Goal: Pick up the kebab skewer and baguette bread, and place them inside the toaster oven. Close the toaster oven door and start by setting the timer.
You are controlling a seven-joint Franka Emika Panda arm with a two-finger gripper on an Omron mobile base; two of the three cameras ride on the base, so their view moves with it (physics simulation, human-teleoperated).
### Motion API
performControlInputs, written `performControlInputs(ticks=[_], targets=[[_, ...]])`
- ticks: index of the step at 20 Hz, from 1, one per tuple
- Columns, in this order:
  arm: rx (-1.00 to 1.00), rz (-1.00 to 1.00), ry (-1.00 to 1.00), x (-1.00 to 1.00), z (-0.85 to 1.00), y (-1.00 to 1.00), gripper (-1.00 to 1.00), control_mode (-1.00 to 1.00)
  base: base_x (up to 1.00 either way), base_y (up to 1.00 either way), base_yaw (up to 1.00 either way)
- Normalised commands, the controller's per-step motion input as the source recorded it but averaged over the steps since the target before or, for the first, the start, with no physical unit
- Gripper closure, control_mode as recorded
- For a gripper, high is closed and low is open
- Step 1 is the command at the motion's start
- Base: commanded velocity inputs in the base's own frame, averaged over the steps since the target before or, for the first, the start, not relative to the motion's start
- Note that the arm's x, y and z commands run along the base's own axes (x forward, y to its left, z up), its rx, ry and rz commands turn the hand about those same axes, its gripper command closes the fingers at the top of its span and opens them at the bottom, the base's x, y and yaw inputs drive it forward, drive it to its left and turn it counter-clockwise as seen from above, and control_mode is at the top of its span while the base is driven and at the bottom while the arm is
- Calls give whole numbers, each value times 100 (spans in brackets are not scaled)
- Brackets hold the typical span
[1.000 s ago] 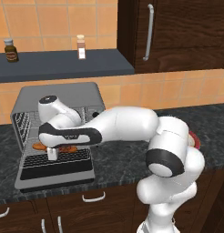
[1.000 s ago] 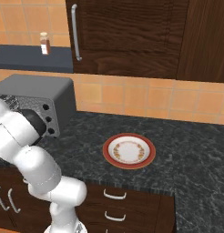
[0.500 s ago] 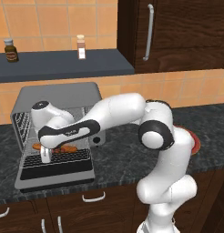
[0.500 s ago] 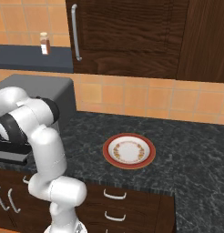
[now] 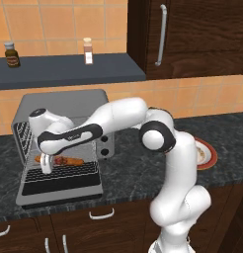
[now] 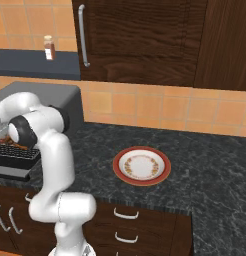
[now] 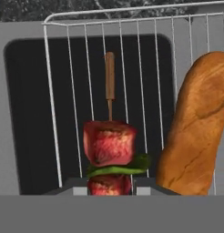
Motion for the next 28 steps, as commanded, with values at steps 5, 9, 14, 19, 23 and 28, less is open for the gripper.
performControlInputs(ticks=[5, 9, 14, 19, 23, 28], targets=[[0, 0, 0, -2, -24, 0, 100, -100, 0, 0, 0], [0, 0, 0, -1, -21, 0, -100, -100, 0, 0, 0], [0, 1, 0, 0, -2, -3, -100, -100, 0, 0, 0], [0, 4, 0, 0, 0, -11, -100, -100, 0, 0, 0], [1, 8, -5, -8, 22, -2, -100, -100, 0, 0, 0], [2, 1, -11, -60, 32, 0, -100, -100, 0, 0, 0]])
